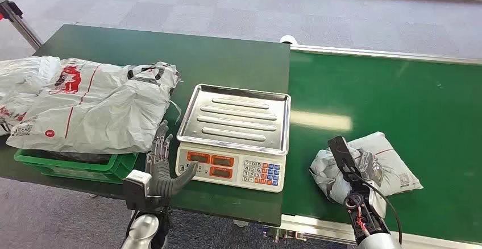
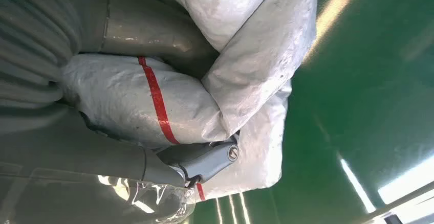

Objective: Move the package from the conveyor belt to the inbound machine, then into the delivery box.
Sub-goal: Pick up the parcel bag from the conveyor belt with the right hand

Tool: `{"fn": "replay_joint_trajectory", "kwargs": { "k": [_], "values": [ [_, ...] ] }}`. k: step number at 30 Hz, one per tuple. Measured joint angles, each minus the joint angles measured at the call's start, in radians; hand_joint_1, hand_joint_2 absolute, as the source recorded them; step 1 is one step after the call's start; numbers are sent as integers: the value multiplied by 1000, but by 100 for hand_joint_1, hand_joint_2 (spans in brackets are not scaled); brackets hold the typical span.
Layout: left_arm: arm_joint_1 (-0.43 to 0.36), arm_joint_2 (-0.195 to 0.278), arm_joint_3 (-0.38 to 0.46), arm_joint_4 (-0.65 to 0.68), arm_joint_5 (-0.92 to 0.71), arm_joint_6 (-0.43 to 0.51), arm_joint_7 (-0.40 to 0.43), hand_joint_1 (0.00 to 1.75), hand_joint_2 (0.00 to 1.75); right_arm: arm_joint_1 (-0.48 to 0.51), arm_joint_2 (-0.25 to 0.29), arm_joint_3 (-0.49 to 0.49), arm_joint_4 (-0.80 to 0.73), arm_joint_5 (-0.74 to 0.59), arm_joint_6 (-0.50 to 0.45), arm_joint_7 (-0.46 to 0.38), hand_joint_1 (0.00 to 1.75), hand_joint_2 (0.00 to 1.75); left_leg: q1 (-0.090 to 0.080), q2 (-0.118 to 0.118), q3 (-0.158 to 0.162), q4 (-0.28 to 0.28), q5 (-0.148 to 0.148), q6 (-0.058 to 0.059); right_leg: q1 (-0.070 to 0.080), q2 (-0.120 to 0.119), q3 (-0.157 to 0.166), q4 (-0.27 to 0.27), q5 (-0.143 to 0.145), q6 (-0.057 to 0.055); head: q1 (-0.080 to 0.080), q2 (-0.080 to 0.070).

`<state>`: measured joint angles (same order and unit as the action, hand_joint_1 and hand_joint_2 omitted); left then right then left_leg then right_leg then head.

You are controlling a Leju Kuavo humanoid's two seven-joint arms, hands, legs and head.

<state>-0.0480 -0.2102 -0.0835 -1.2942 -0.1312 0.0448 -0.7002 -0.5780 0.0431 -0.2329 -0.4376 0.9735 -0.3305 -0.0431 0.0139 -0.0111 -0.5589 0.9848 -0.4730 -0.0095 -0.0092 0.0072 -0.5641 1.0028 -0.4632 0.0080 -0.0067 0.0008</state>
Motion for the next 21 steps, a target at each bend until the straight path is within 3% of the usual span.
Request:
{"fn": "replay_joint_trajectory", "kwargs": {
  "k": [4, 9, 15, 21],
  "values": [
    [12, -1, 3, -17, -1, 7, 0, 0, 175, 0, 8, -16, -1, -17, -25, -55, 175, 175, 0, 0, 0, 0, 0, 0, 0, 0, 0, 0, 0, 0, 0, 0],
    [31, -5, 11, -42, -6, 10, 0, 0, 175, 4, 25, -51, -19, -82, -58, -200, 175, 175, 0, 0, -2, 0, 0, 0, 0, 0, -3, 0, 0, 0, 0, 0],
    [38, -7, 18, -55, -6, 10, 0, 0, 175, 8, 42, -77, -40, -118, -75, -265, 175, 175, 0, 0, -7, 0, 0, 0, 0, 0, -7, 0, 0, 0, 0, 0],
    [32, -13, 24, -54, -5, 7, 0, 0, 175, 62, 86, -112, -195, -370, -206, -600, 175, 175, 0, -1, -10, 0, 0, 0, 0, 0, -11, 1, 0, 0, 0, 0]
  ]
}}
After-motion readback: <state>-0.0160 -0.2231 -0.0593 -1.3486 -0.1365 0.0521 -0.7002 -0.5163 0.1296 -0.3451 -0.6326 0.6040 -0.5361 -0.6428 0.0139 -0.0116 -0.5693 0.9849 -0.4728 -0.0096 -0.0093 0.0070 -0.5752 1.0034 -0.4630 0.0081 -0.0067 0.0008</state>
